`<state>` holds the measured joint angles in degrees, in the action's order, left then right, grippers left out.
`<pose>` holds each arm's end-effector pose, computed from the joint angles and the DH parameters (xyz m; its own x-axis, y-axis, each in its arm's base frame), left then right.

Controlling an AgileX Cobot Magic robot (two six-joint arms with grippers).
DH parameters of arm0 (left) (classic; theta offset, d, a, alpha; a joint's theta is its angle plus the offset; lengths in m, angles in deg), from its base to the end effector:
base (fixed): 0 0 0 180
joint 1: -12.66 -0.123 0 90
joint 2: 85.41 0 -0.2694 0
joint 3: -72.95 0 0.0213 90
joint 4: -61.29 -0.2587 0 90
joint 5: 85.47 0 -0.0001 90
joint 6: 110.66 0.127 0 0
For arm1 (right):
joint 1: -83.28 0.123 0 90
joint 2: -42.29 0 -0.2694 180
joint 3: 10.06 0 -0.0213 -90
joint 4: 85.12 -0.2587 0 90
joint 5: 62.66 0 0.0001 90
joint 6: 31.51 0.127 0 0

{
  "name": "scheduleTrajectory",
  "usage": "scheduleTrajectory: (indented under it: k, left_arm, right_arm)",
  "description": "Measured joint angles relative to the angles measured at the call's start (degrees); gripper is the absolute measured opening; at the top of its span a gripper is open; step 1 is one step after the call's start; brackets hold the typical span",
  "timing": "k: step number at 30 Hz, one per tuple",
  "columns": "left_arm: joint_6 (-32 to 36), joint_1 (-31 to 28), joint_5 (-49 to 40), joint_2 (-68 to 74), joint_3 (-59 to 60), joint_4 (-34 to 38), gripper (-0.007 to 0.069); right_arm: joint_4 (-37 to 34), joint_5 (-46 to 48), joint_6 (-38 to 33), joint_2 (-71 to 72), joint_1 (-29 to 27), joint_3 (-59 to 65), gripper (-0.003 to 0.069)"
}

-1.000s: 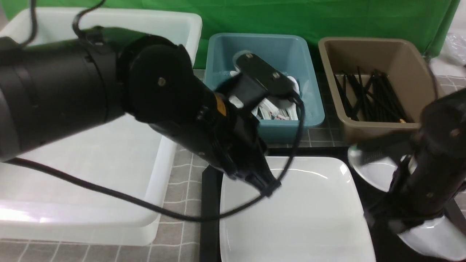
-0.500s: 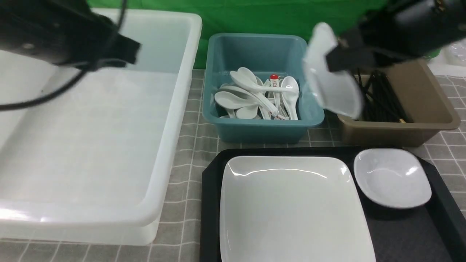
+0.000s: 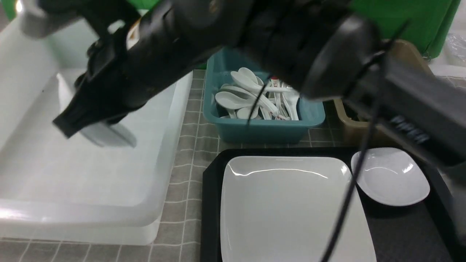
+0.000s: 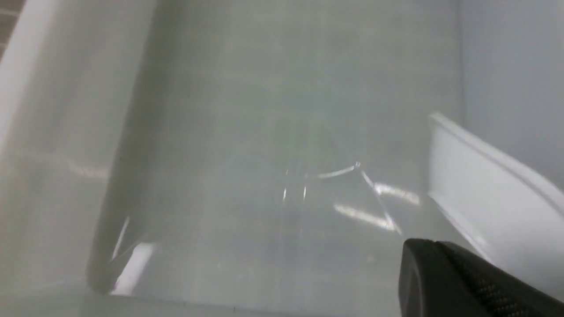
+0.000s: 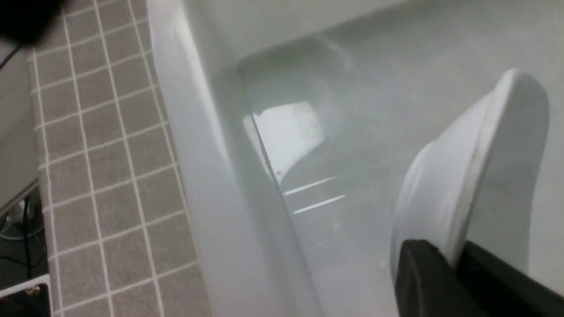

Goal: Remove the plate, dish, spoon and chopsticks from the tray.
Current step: Use the right arm to put the small plate into the large storage box on the left

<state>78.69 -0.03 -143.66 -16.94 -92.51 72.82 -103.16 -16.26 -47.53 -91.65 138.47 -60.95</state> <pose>0.2336 0.0305 0.3294 -0.7597 -0.1145 -0.6401 -0.0690 0.9930 -0.0957 0.2841 0.4585 0.2932 -0.2981 -0.5288 -0.7947 -0.9201 0.3809 0.0917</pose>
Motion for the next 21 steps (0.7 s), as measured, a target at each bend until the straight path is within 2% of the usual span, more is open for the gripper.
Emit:
scheduleTrajectory:
  k: [4, 9, 13, 15, 16, 17, 18, 19, 20, 21]
  left_arm:
    - [3.7, -0.3, -1.5, 0.0, 3.4, 1.5, 0.0002]
    - [8.7, -0.3, -1.6, 0.0, 6.1, 5.9, 0.0002]
    - [10.6, 0.3, -1.0, 0.0, 6.6, 7.9, 0.0002]
    - [11.0, 0.9, -0.5, 0.0, 6.6, 8.6, 0.0002]
    - [11.2, 1.7, -0.2, 0.0, 6.6, 9.1, 0.0002]
    - [11.2, 1.7, -0.2, 0.0, 6.6, 9.1, 0.0002]
    - [11.5, 3.3, 0.0, 0.0, 6.6, 9.8, 0.0002]
    - [11.5, 3.5, 0.1, 0.0, 6.6, 10.0, 0.0002]
    - [11.6, 5.8, 0.3, 0.0, 6.6, 10.6, 0.0002]
    - [11.6, 7.6, 0.6, 0.0, 6.6, 11.1, 0.0002]
  right_arm:
    - [0.2, 0.0, -0.1, -4.6, 0.5, -0.1, 0.0077]
    - [0.5, -0.2, 0.5, -7.5, 0.5, -0.1, 0.0149]
    - [0.6, 0.1, 1.6, -7.4, 0.5, -0.8, 0.0295]
    - [0.9, 1.2, 2.4, -6.8, 0.5, -1.6, 0.039]
    - [2.0, 3.5, 2.5, -6.0, 0.4, -2.4, 0.0467]
    - [2.4, 3.5, 2.5, -5.9, 0.4, -2.5, 0.0477]
    - [6.0, 7.7, 2.6, -4.2, 0.3, -4.3, 0.0528]
    - [6.5, 8.3, 2.8, -3.9, 0.3, -4.3, 0.0531]
    - [12.3, 12.4, 3.1, -1.9, 0.0, -6.1, 0.0524]
    - [17.3, 16.4, 3.4, -0.4, -0.5, -7.4, 0.0488]
